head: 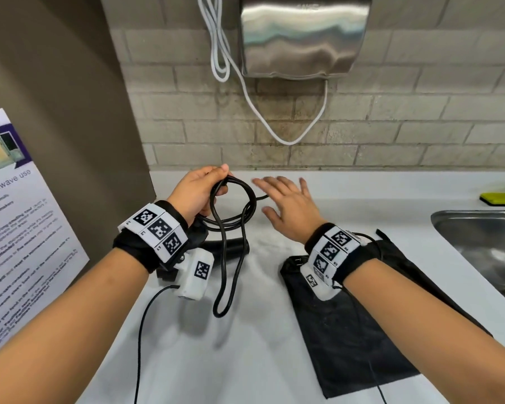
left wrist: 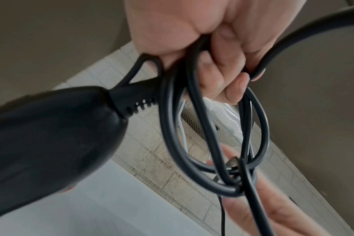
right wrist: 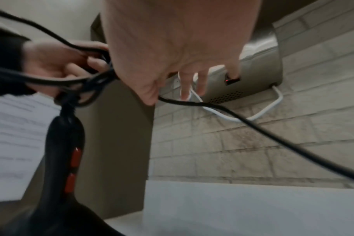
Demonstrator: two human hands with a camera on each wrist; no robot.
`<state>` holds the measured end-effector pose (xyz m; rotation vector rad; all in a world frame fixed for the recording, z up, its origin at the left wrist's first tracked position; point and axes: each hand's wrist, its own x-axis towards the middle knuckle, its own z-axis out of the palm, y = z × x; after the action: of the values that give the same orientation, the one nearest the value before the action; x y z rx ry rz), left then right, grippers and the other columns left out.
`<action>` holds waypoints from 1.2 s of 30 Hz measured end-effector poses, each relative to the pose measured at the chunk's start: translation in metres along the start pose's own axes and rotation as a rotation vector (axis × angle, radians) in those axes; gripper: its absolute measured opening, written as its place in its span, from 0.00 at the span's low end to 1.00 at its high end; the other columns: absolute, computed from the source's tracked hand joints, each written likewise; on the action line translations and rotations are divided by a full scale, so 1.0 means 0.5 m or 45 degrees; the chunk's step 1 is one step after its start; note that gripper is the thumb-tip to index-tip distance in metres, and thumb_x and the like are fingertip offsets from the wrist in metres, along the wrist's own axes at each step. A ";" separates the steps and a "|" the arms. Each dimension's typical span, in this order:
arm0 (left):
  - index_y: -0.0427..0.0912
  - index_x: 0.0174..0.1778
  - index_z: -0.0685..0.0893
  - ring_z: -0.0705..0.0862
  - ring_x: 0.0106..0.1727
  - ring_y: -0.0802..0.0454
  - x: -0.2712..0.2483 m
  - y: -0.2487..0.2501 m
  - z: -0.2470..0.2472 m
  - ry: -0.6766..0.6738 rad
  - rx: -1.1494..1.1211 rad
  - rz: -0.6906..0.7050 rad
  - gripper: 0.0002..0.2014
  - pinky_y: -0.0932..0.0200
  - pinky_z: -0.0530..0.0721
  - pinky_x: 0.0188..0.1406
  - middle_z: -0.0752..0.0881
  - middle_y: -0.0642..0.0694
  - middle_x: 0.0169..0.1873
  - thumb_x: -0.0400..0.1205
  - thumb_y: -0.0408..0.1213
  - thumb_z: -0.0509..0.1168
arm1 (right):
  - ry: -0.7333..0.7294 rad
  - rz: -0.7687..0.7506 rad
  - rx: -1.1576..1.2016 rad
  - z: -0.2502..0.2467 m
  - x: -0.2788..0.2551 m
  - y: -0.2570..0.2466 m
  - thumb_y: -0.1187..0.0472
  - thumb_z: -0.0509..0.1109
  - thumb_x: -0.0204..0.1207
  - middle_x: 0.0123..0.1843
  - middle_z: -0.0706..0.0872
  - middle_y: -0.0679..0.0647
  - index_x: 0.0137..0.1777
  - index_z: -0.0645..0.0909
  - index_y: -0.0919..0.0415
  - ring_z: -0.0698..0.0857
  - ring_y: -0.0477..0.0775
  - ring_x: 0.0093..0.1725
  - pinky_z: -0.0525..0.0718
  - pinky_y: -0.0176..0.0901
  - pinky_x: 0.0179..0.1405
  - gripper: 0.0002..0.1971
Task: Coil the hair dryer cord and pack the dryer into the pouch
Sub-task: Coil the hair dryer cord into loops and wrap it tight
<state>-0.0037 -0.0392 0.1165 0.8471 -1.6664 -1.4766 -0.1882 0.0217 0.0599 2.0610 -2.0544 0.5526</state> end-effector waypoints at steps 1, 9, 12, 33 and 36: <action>0.43 0.39 0.77 0.57 0.11 0.62 -0.001 0.001 0.000 -0.001 0.004 0.000 0.12 0.71 0.52 0.11 0.71 0.55 0.13 0.86 0.43 0.55 | -0.003 -0.104 0.068 0.000 0.007 -0.008 0.55 0.59 0.81 0.73 0.74 0.51 0.76 0.65 0.48 0.66 0.54 0.76 0.50 0.61 0.78 0.23; 0.44 0.38 0.77 0.56 0.11 0.62 -0.007 -0.001 -0.005 -0.017 -0.068 -0.064 0.13 0.74 0.50 0.14 0.70 0.55 0.14 0.85 0.43 0.55 | 0.202 0.311 0.560 0.007 0.041 0.021 0.61 0.58 0.81 0.37 0.82 0.60 0.48 0.80 0.62 0.82 0.64 0.43 0.74 0.44 0.41 0.10; 0.43 0.38 0.77 0.54 0.11 0.62 -0.009 0.002 -0.011 -0.001 -0.118 -0.088 0.13 0.76 0.51 0.15 0.69 0.55 0.14 0.86 0.44 0.55 | 0.037 0.671 0.543 0.008 0.043 0.076 0.62 0.56 0.81 0.49 0.85 0.64 0.52 0.82 0.64 0.82 0.65 0.53 0.75 0.44 0.48 0.13; 0.43 0.32 0.74 0.57 0.13 0.60 -0.001 0.007 -0.004 0.037 0.058 -0.027 0.18 0.69 0.54 0.15 0.76 0.53 0.24 0.85 0.49 0.56 | -0.052 0.019 0.868 0.027 0.019 -0.044 0.69 0.63 0.79 0.35 0.81 0.44 0.54 0.83 0.64 0.80 0.32 0.30 0.72 0.26 0.35 0.09; 0.43 0.30 0.73 0.58 0.14 0.60 0.001 0.008 -0.001 0.031 0.086 -0.028 0.18 0.70 0.54 0.14 0.75 0.53 0.23 0.84 0.48 0.57 | 0.130 0.154 0.723 0.035 0.040 -0.034 0.68 0.63 0.79 0.36 0.82 0.59 0.51 0.82 0.69 0.76 0.49 0.32 0.68 0.35 0.38 0.08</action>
<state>-0.0034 -0.0394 0.1203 0.9194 -1.7021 -1.4259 -0.1695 -0.0030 0.0538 2.1185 -2.1455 1.3669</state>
